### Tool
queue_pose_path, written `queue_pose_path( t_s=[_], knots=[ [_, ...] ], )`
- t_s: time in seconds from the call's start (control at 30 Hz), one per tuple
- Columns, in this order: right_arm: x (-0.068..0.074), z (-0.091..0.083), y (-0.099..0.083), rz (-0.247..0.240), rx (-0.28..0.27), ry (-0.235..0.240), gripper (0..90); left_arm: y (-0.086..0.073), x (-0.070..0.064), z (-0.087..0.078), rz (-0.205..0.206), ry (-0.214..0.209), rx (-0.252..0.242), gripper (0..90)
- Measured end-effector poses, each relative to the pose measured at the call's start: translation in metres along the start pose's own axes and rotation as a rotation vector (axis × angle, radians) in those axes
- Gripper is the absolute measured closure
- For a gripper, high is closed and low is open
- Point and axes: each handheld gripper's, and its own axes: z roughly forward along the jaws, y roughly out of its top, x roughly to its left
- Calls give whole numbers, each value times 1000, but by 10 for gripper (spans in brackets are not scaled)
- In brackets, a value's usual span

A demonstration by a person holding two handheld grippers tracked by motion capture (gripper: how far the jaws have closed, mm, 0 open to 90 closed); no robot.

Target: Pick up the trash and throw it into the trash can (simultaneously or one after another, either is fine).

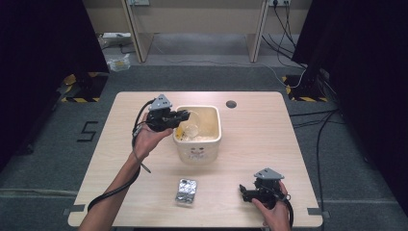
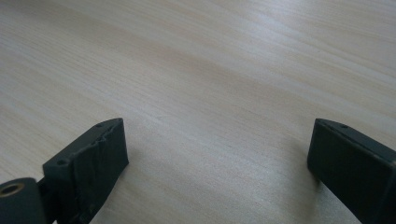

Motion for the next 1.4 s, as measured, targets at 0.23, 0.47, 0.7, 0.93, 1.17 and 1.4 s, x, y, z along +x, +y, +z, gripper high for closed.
queue_pose_path(
  t_s=[0.23, 0.47, 0.7, 0.93, 1.17, 1.4],
  knots=[
    [0, 0, 0, 0, 0, 0, 53, -5, 1, 5, 3, 2, 26, 801],
    [0, 0, 0, 1, -2, 0, 53, -8, 2, 7, 4, 9, 40, 800],
    [0, 0, 0, 0, -1, -1, 53, -11, 2, 10, 15, 18, 59, 787],
    [0, 0, 0, 0, -1, 0, 53, -12, 2, 10, -3, 1, 47, 707],
    [0, 0, 0, -1, -1, -1, 53, -10, -4, 3, -26, -21, 40, 526],
    [0, 0, 0, -1, 1, -1, 53, -6, -13, -13, -46, -47, 15, 402]
  ],
)
